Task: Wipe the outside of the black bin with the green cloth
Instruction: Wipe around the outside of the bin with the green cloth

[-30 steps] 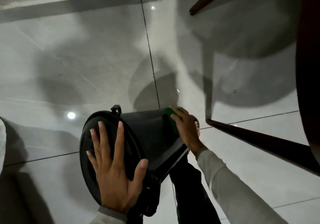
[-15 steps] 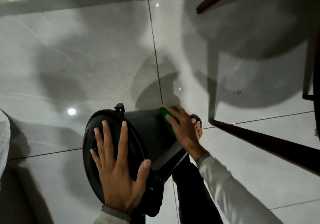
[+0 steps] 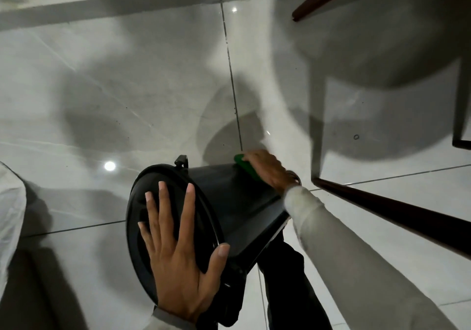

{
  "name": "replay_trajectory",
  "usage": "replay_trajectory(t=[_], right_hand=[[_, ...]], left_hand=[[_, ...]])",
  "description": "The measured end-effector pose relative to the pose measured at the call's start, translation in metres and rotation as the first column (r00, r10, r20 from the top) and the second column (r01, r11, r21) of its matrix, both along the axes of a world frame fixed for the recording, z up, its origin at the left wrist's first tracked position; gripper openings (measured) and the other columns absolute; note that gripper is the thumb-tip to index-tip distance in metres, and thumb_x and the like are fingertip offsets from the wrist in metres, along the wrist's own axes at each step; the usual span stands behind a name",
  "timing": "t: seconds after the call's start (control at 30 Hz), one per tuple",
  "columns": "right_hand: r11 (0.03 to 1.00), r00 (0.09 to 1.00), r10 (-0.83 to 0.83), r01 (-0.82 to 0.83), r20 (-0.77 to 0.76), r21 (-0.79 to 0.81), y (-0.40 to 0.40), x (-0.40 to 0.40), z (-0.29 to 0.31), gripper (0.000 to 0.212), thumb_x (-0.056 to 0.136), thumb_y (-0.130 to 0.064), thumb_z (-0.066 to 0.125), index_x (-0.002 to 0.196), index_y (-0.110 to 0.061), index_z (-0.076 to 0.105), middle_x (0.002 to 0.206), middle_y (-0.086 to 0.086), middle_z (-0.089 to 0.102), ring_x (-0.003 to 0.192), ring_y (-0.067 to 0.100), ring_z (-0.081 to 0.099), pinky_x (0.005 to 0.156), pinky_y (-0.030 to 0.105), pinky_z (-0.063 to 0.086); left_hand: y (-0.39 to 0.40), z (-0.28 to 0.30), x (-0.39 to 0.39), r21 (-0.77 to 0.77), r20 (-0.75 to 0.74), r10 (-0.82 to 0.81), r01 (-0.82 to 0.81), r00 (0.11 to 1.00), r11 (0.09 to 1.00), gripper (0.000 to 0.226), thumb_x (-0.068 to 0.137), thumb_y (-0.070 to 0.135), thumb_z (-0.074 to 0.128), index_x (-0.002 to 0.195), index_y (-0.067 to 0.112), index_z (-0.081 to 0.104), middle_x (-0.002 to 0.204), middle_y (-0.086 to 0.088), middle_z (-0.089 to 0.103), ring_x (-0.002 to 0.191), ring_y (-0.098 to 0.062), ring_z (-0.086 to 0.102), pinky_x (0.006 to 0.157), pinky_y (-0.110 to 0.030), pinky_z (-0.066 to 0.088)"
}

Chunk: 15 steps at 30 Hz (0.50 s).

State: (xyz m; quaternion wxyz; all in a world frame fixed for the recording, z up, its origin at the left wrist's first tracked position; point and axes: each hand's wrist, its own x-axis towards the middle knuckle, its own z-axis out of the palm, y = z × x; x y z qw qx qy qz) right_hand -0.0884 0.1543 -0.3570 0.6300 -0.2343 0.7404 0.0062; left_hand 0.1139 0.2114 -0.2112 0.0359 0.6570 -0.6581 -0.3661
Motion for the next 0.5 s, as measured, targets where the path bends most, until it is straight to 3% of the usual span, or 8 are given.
replay_trajectory(t=[0.07,0.13,0.23,0.3,0.37,0.43,0.47,0.5], right_hand=[[0.991,0.982,0.091,-0.073,0.165,-0.111,-0.024,0.024,0.014,0.027,0.093,-0.051,0.053,0.11,-0.042,0.071,0.14,0.001,0.066,0.121,0.023,0.06,0.088,0.029,0.043],[0.945,0.951,0.155,-0.063,0.269,-0.322,-0.022,0.047,0.04,0.036,0.087,-0.05,0.052,0.119,-0.048,0.069,0.144,-0.013,0.062,0.125,0.009,0.057,0.096,0.021,0.04],[0.857,0.965,0.14,-0.006,0.221,-0.516,0.017,0.047,0.054,0.044,0.094,-0.039,0.056,0.137,-0.036,0.065,0.15,-0.006,0.059,0.14,0.015,0.053,0.118,0.029,0.037],[0.891,0.991,0.02,0.044,0.136,-0.451,0.035,0.026,0.038,0.044,0.101,-0.031,0.057,0.143,-0.019,0.064,0.152,0.007,0.058,0.142,0.023,0.053,0.115,0.025,0.035],[0.948,0.991,-0.124,0.131,0.045,-0.291,0.044,0.005,0.02,0.039,0.106,-0.024,0.057,0.142,-0.011,0.064,0.144,0.01,0.061,0.134,0.027,0.058,0.104,0.015,0.036],[0.95,0.966,-0.249,0.228,-0.075,-0.214,0.051,-0.005,0.011,0.033,0.106,-0.028,0.055,0.133,-0.013,0.068,0.124,0.0,0.064,0.112,0.019,0.065,0.084,-0.006,0.035],[0.947,0.948,-0.279,0.246,-0.151,-0.207,0.058,-0.004,0.009,0.033,0.104,-0.034,0.053,0.127,-0.017,0.071,0.117,-0.003,0.064,0.105,0.017,0.066,0.08,-0.009,0.036],[0.951,0.93,-0.283,0.241,-0.236,-0.192,0.065,-0.001,0.009,0.036,0.102,-0.042,0.05,0.123,-0.022,0.071,0.115,-0.004,0.067,0.107,0.02,0.066,0.091,-0.002,0.042]], left_hand=[[0.0,0.0,0.004,-0.001,0.001,0.015,-0.015,1.0,1.0,0.094,0.09,0.087,0.019,0.161,0.025,0.027,0.176,-0.01,0.012,0.164,-0.031,-0.001,0.118,-0.081,0.015],[-0.001,0.0,0.005,0.003,-0.001,0.034,-0.034,0.999,0.999,0.093,0.091,0.086,0.019,0.161,0.025,0.027,0.176,-0.009,0.012,0.164,-0.03,0.0,0.118,-0.081,0.015],[0.001,0.001,0.003,-0.011,0.001,0.016,-0.016,1.0,1.0,0.092,0.091,0.086,0.018,0.161,0.026,0.026,0.175,-0.01,0.013,0.164,-0.03,0.001,0.118,-0.081,0.017],[0.002,0.001,0.002,-0.014,0.013,0.006,-0.006,1.0,1.0,0.089,0.091,0.086,0.017,0.161,0.03,0.023,0.175,-0.011,0.013,0.164,-0.03,0.0,0.119,-0.08,0.016],[0.003,0.002,-0.002,-0.015,0.014,-0.005,0.005,1.0,1.0,0.082,0.093,0.085,0.015,0.161,0.038,0.022,0.176,-0.011,0.011,0.164,-0.03,-0.001,0.119,-0.08,0.015],[0.003,0.002,-0.004,-0.024,0.003,-0.016,0.016,1.0,1.0,0.076,0.095,0.082,0.015,0.158,0.042,0.027,0.176,-0.01,0.01,0.164,-0.029,-0.002,0.119,-0.08,0.014],[0.002,0.002,-0.005,-0.024,0.001,-0.016,0.016,1.0,1.0,0.074,0.096,0.081,0.015,0.157,0.043,0.03,0.176,-0.009,0.01,0.164,-0.029,-0.001,0.12,-0.08,0.013],[0.002,0.002,-0.005,-0.018,0.004,-0.012,0.012,1.0,1.0,0.073,0.096,0.08,0.015,0.156,0.043,0.032,0.176,-0.007,0.011,0.164,-0.027,-0.002,0.12,-0.08,0.013]])
